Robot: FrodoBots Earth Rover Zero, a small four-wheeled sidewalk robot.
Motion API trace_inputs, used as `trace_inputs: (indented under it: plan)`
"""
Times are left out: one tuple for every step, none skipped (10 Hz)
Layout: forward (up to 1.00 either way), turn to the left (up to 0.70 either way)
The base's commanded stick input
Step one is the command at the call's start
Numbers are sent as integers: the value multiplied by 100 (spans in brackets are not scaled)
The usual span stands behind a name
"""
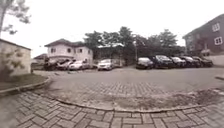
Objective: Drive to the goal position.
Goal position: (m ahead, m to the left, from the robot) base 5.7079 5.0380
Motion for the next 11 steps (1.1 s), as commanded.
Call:
trace_inputs:
  plan:
    - [50,0]
    - [50,0]
    - [50,0]
    - [50,0]
    - [50,0]
    - [50,0]
    - [50,0]
    - [50,0]
    - [50,0]
    - [50,0]
    - [50,0]
